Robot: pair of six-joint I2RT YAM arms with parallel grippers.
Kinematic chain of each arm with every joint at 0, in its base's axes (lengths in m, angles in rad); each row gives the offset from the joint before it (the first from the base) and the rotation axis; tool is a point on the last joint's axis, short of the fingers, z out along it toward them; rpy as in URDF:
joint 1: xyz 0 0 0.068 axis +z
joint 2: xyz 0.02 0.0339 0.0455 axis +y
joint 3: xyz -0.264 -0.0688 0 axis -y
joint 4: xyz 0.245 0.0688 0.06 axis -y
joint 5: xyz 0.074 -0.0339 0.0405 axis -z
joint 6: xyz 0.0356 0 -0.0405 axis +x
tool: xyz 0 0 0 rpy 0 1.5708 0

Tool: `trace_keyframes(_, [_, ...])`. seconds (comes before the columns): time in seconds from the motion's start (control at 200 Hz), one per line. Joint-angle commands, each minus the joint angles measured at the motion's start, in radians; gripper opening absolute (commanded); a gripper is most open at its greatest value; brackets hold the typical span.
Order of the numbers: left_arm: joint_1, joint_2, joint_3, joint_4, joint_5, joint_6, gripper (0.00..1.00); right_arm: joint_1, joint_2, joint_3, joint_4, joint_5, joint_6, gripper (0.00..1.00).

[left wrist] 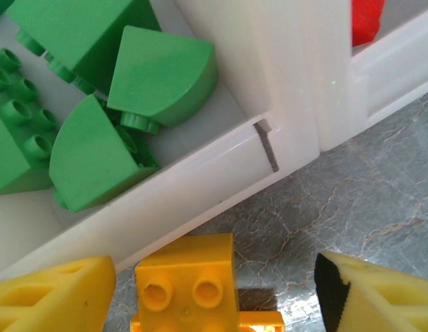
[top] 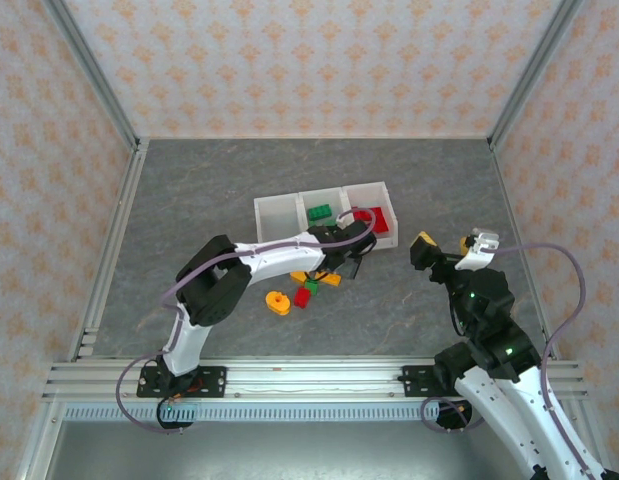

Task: Sort the legos into containers by color
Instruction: Pick up the lego from the center of the table.

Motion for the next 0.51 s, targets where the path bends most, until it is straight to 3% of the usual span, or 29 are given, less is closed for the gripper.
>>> trace_keyframes(0.0, [0.007,0.041,0.042,-0.046,0.001,-0.001,0.73,-0.001,0.001,-0.006,0.016,-0.001,0.013,1.00])
trace_keyframes(0.501, [0.021,0.067,0.023,-0.034,0.025,-0.036,0.59,-0.001,0.001,-0.006,0.015,0.004,0.015,1.00])
